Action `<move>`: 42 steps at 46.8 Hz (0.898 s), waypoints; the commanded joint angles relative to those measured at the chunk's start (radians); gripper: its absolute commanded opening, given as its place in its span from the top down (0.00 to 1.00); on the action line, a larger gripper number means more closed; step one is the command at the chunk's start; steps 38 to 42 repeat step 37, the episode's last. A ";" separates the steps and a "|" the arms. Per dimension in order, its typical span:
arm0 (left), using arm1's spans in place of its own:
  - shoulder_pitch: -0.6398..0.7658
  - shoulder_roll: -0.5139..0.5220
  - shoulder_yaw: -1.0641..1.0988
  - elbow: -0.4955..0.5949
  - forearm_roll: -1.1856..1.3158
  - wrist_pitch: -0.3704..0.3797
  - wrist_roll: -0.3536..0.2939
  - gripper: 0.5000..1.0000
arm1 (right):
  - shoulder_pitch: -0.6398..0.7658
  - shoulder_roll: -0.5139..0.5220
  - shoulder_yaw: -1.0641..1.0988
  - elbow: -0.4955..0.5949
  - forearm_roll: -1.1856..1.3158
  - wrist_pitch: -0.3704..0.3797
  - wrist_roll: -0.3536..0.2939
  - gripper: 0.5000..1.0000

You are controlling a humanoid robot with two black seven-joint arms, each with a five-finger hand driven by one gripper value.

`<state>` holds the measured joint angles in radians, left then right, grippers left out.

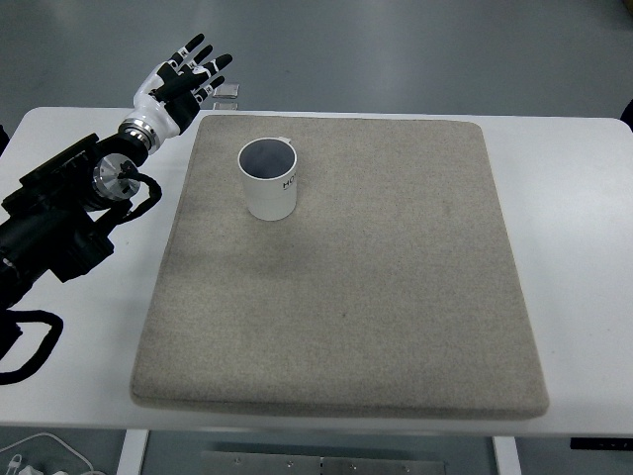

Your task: Flip white cup upright

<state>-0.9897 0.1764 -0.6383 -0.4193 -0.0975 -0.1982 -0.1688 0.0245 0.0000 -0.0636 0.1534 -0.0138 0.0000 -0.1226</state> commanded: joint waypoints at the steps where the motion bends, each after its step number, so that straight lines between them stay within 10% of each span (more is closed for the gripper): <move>1: 0.000 -0.003 -0.001 0.019 -0.042 0.000 0.035 0.02 | 0.000 0.000 0.001 0.000 0.000 0.000 0.000 0.14; 42: 0.000 -0.069 -0.061 0.086 -0.153 -0.015 0.012 0.01 | 0.000 0.000 0.001 0.000 0.000 0.002 -0.005 0.14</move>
